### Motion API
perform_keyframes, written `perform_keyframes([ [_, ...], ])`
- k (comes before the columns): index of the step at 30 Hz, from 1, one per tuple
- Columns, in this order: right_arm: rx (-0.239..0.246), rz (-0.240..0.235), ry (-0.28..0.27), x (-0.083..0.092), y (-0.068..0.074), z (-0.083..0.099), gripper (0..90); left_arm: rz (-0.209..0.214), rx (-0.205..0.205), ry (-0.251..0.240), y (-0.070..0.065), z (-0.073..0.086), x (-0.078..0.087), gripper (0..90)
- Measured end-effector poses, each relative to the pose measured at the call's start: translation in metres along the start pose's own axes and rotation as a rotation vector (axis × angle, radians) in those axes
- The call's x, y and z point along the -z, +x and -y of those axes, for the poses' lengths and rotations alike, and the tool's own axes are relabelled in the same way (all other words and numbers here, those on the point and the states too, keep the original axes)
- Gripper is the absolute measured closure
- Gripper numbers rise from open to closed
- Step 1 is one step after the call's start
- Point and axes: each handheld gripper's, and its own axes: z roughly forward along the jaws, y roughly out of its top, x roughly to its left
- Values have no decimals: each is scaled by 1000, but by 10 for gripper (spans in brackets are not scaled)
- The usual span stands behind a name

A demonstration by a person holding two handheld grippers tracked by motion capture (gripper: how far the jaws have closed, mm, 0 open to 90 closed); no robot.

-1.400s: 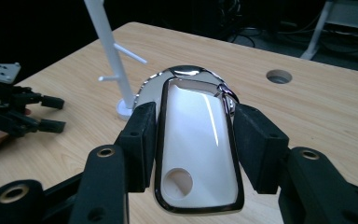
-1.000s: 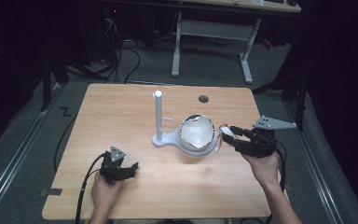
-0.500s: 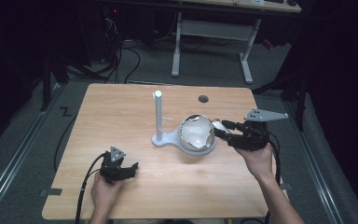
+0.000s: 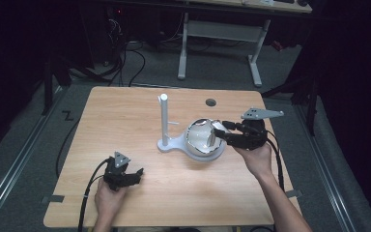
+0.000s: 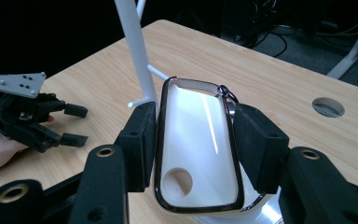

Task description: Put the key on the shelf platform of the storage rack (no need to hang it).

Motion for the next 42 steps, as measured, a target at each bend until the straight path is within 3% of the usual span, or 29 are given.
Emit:
perform_keyframes([
  [12,7,48,39,-19,-6,5,513,0,-1,1,0,0,0,235],
  [16,54,86,75,-32,-5,8,513,-1,-1,0,0,0,0,235],
  [42,44,83,144,-78,-6,29,513,-3,0,1,0,0,0,234],
])
